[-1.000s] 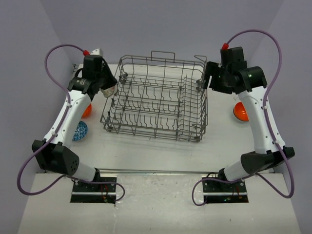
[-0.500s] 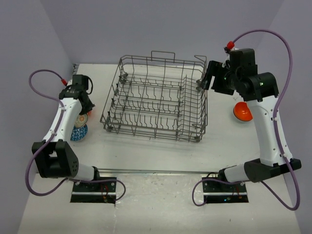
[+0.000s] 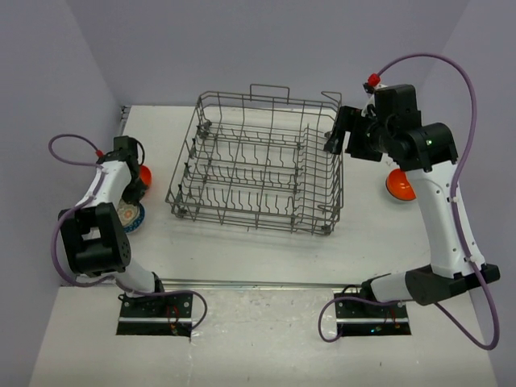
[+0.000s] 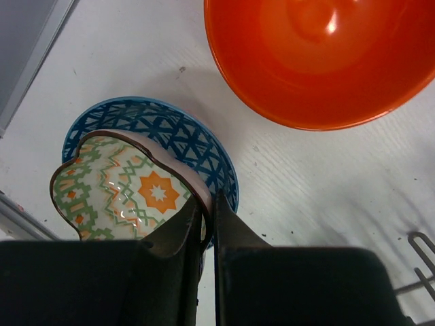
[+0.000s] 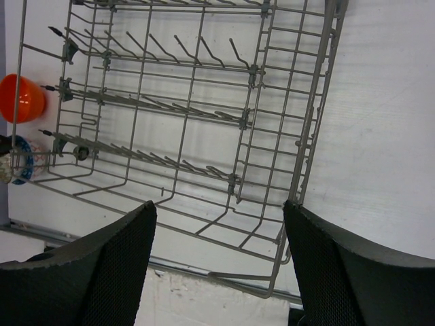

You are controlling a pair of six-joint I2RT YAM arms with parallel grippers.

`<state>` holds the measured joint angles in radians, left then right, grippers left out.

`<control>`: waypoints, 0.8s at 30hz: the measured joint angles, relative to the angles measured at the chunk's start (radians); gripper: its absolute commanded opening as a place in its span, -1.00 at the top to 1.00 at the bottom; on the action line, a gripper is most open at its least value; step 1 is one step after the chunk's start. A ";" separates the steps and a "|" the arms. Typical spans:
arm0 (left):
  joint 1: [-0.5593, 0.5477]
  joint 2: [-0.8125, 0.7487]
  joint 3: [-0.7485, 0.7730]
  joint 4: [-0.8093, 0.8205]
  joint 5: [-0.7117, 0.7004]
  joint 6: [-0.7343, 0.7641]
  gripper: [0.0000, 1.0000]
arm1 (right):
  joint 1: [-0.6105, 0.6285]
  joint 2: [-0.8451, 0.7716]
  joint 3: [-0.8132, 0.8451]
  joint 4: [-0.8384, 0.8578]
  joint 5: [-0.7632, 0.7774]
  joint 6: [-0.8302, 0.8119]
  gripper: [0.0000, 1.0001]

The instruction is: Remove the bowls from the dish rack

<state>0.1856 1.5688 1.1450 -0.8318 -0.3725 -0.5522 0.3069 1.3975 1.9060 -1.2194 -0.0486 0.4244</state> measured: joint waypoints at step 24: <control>0.050 0.128 -0.027 0.085 0.017 0.040 0.58 | 0.001 -0.027 -0.063 0.002 0.001 -0.002 -0.53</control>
<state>0.2352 1.6970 1.1179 -0.7467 -0.3557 -0.5121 0.3077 1.3701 1.8431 -1.2175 -0.0479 0.4221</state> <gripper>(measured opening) 0.201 0.761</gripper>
